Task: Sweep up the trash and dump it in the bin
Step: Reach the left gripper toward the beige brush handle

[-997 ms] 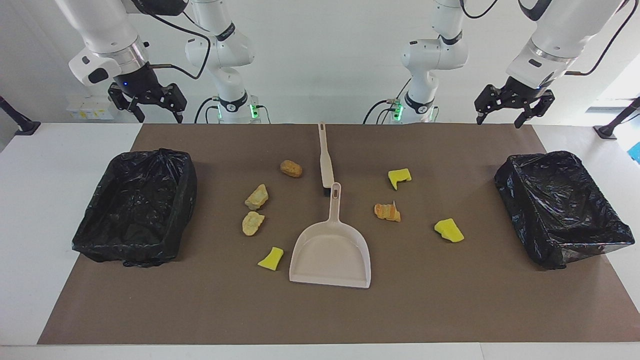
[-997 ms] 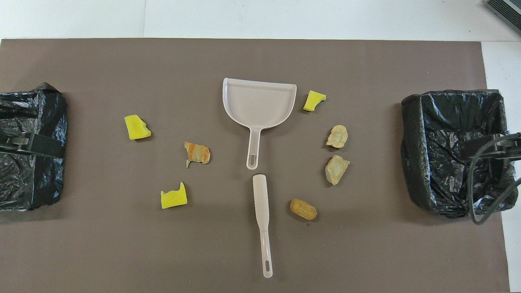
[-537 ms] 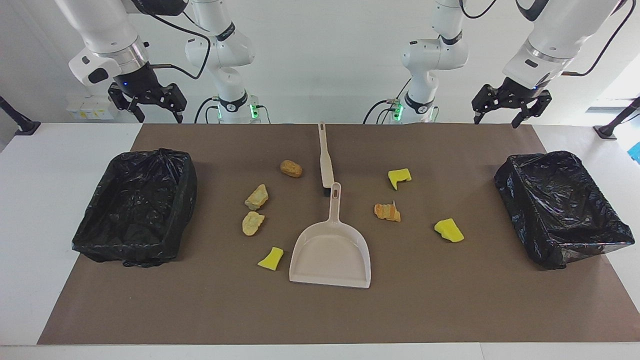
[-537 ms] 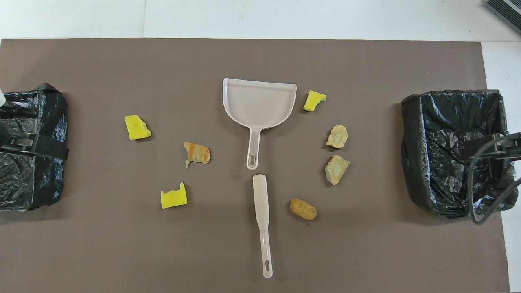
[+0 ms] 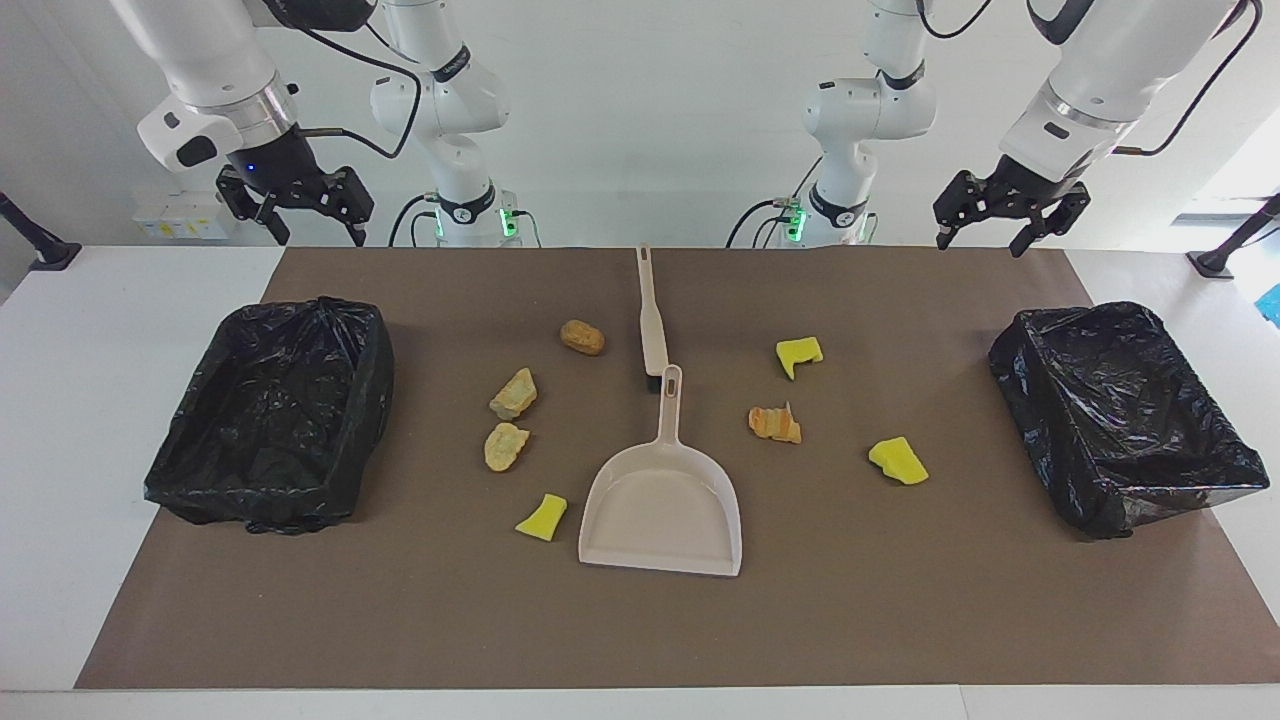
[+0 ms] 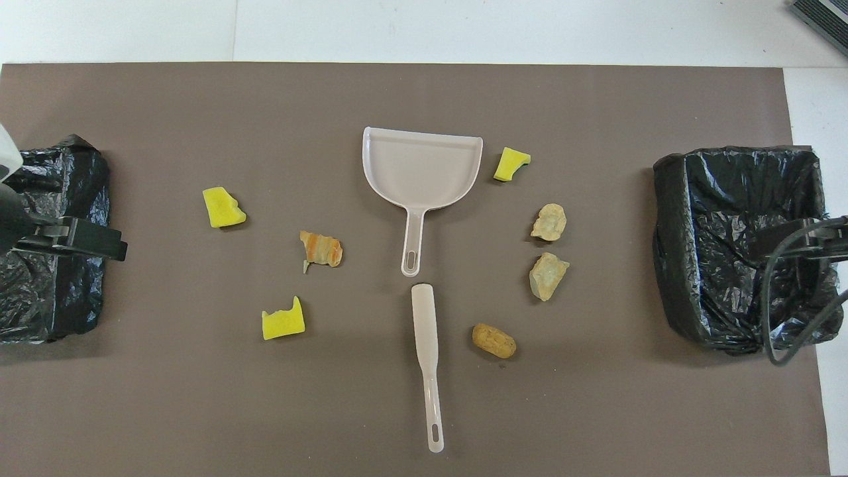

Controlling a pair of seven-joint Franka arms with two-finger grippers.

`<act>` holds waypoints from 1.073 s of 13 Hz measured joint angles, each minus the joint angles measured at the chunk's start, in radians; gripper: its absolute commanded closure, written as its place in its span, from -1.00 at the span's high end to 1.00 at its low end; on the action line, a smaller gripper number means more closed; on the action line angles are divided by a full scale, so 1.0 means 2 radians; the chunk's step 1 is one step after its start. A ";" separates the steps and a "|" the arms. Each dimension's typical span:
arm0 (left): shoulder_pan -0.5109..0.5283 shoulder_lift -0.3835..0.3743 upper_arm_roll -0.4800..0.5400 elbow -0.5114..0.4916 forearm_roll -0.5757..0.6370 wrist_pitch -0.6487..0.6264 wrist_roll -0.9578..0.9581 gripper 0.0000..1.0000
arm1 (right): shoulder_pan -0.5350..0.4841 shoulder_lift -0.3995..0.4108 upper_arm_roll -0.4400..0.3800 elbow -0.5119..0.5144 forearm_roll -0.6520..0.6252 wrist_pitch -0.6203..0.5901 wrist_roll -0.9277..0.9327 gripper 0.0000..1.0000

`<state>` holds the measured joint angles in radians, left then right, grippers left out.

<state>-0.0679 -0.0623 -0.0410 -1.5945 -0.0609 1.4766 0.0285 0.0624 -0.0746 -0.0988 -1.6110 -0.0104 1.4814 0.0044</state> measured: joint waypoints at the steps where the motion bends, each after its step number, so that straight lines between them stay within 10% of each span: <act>1: -0.003 0.000 0.000 -0.006 -0.001 0.002 -0.001 1.00 | 0.000 0.000 0.000 0.000 0.000 0.000 0.000 1.00; 14: -0.194 -0.002 -0.013 -0.197 -0.021 0.257 -0.199 1.00 | -0.001 0.000 -0.002 0.000 0.000 0.000 0.000 1.00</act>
<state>-0.4565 -0.0659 -0.0666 -1.9882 -0.1022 1.9916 -0.3687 0.0612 -0.0746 -0.1020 -1.6110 -0.0108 1.4814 0.0044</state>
